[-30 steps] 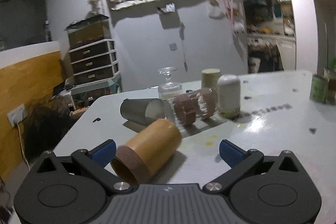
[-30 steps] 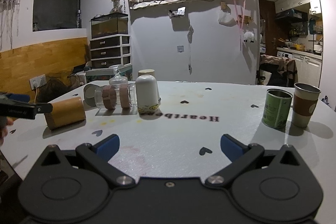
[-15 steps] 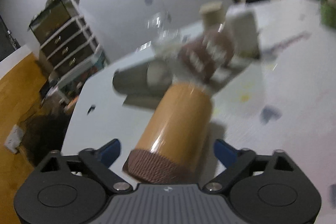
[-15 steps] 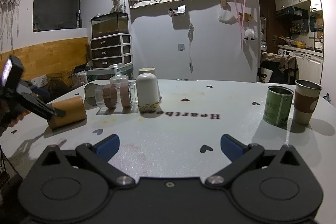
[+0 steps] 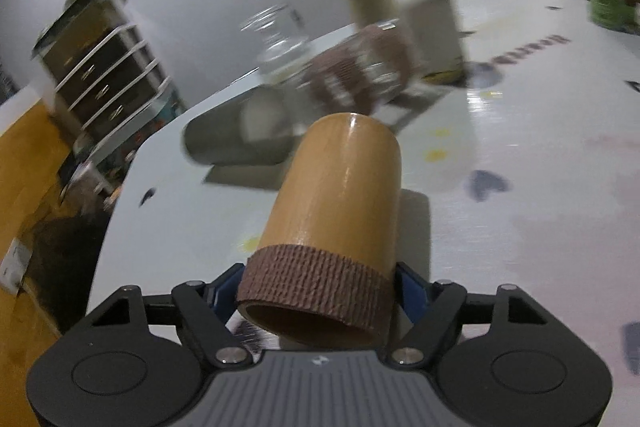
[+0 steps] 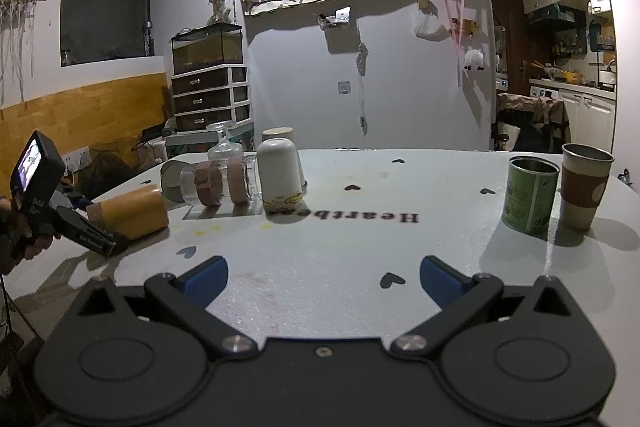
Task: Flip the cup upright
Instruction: 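Reach the left tool to the lying bamboo cup and grasp its sleeved end, then lift the bamboo cup with the left tool while the right tool approaches it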
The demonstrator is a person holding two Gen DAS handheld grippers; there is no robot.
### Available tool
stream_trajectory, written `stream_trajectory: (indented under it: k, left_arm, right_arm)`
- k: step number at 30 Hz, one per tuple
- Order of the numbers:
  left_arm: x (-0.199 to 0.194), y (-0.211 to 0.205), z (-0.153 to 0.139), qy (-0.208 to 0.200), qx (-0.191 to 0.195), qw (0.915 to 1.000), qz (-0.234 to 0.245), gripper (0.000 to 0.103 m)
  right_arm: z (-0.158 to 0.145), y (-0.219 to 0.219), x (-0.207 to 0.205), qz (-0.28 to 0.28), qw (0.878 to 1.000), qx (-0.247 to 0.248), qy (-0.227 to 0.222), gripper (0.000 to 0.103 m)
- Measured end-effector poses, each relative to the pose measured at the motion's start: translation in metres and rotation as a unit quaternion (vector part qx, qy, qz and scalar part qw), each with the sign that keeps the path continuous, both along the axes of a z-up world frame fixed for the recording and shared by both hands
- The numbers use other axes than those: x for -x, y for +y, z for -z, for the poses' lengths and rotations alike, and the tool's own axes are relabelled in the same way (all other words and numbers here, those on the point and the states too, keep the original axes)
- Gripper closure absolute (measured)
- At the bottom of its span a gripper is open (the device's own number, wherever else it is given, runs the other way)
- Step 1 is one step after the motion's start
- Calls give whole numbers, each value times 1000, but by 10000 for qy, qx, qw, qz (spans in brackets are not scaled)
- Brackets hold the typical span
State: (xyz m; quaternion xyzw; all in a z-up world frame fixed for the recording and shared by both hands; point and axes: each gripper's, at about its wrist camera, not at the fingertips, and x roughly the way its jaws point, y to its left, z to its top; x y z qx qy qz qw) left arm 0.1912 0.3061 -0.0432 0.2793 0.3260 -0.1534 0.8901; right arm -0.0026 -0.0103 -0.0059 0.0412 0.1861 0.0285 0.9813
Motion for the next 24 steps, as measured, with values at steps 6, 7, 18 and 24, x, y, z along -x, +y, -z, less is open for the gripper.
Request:
stream_trajectory:
  k: [6, 7, 18, 24]
  left_arm:
    - [38, -45, 3, -81, 147, 9958, 900, 26]
    - [46, -54, 4, -90, 176, 9938, 1098, 26]
    - [121, -149, 16, -264, 228, 9577, 2858, 26]
    - [137, -159, 25, -504, 197, 9477, 3144, 25]
  right_arm:
    - [-2, -2, 2, 27, 10000, -15, -35, 0]
    - [-2, -3, 2, 51, 10000, -26, -32, 0]
    - [3, -28, 0, 458, 9982, -373, 130, 0]
    - [12, -47, -19, 792, 9918, -852, 538, 0]
